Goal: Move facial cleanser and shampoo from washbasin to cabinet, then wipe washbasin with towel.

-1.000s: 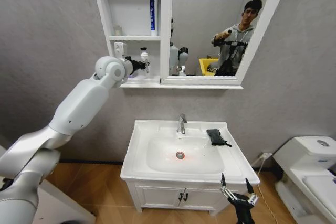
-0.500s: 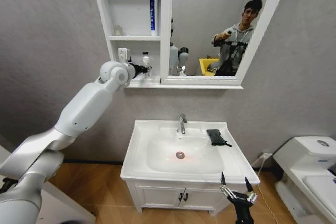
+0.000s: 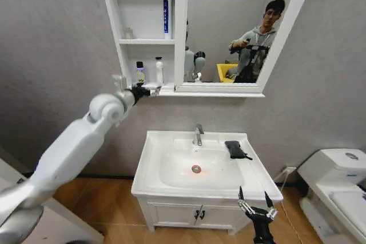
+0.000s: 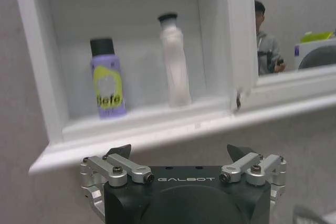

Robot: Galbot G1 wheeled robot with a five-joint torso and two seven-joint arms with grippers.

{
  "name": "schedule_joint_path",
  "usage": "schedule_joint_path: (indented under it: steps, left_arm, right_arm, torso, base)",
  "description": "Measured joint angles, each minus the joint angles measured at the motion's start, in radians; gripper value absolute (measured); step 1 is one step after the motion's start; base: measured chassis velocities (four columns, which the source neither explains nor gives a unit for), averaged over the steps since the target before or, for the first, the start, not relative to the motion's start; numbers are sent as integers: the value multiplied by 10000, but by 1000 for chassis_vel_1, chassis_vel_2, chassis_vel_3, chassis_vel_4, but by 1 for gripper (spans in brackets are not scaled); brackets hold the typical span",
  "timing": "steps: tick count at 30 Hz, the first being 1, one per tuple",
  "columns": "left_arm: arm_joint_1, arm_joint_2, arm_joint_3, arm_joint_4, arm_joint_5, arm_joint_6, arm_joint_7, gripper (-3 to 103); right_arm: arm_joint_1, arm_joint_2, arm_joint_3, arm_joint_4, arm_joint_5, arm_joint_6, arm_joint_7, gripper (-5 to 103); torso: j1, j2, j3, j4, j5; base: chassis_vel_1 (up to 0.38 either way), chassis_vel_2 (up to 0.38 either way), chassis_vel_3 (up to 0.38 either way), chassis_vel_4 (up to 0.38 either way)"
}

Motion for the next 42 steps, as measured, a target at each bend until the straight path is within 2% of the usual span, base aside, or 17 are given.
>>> schedule_joint_path:
  steps: [3,5,6,9,10,11,12,14,15,16,19,22,25,28,30,32,42]
  left_arm:
    - [1127,169,-500,-471,264,38,-76,100]
    - [3817,402,-1882,-1253,1145,-310,115,100]
    - [3817,402,-1882,-1253,1145,-310,115,100]
    - [7444,-27,-4005,-2130,2833,-1296,824,100]
    - [7444,-27,-4005,-2130,2833,-1296,824,100]
    - [9007,-597,-4712,-2547,3660,-1702,1185,100]
    - [9007,-597,-4712,-2547,3660,-1702,1185,100]
    - [10989,-1727,-5536,-2983,5109,-2368,2009,100]
    - [10989,-1727,-5536,-2983,5109,-2368,2009,100]
    - [11845,-2522,-5888,-3203,6038,-2829,2517,100]
    - [12477,-3300,-6069,-3383,6799,-3182,2889,100]
    - [13718,-5570,-5749,-3586,8234,-3823,3335,100]
    - [13976,-6111,-5592,-3574,8604,-4010,3422,100]
    - [14531,-7005,-5320,-3535,9376,-4476,3614,100]
    - [14552,-7040,-5307,-3536,9410,-4511,3625,100]
    - [14548,-7074,-5280,-3538,9444,-4559,3635,100]
    - [14462,-7017,-5256,-3526,9379,-4557,3631,100]
  right_arm:
    - [156,70,51,-87,-100,38,305,100]
    - [200,-24,89,-165,-107,-12,454,100]
    - [200,-24,89,-165,-107,-12,454,100]
    - [238,-162,140,-119,-35,-209,421,100]
    - [238,-162,140,-119,-35,-209,421,100]
    - [305,-220,208,-31,-6,-367,397,100]
    - [305,-220,208,-31,-6,-367,397,100]
    - [381,-378,347,145,98,-649,398,100]
    - [381,-378,347,145,98,-649,398,100]
    - [475,-487,479,305,165,-856,474,100]
    - [523,-570,594,509,250,-1132,524,100]
    - [552,-801,738,1428,680,-2097,413,100]
    - [574,-875,745,1665,843,-2405,257,100]
    - [746,-1311,802,2241,1681,-3527,-666,100]
    - [803,-1379,829,2315,1770,-3695,-807,100]
    - [1193,-1736,998,2544,2306,-4540,-1276,100]
    - [1796,-1891,814,2512,2714,-4825,-1621,100]
  torso:
    - [0,-1,0,3,-2]
    - [2,-1,1,0,-4]
    - [2,-1,1,0,-4]
    - [2,0,1,2,-1]
    - [2,0,1,2,-1]
    - [1,0,0,2,2]
    - [1,0,0,2,2]
    - [1,0,0,6,-1]
    - [1,0,0,6,-1]
    - [0,0,0,7,2]
    - [1,0,0,2,5]
    - [4,-1,2,1,2]
    - [4,-1,1,0,4]
    - [4,-1,2,2,4]
    - [3,-2,2,1,4]
    - [4,-3,3,0,1]
    - [6,-2,3,1,1]
  base:
    - [0,0,0,0]
    - [0,0,0,0]
    - [0,0,0,0]
    - [0,0,0,0]
    - [0,0,0,0]
    - [0,0,0,0]
    - [0,0,0,0]
    - [0,0,0,0]
    - [0,0,0,0]
    - [0,0,0,0]
    - [0,0,0,0]
    - [0,0,0,0]
    - [0,0,0,0]
    - [0,0,0,0]
    - [0,0,0,0]
    - [0,0,0,0]
    - [0,0,0,0]
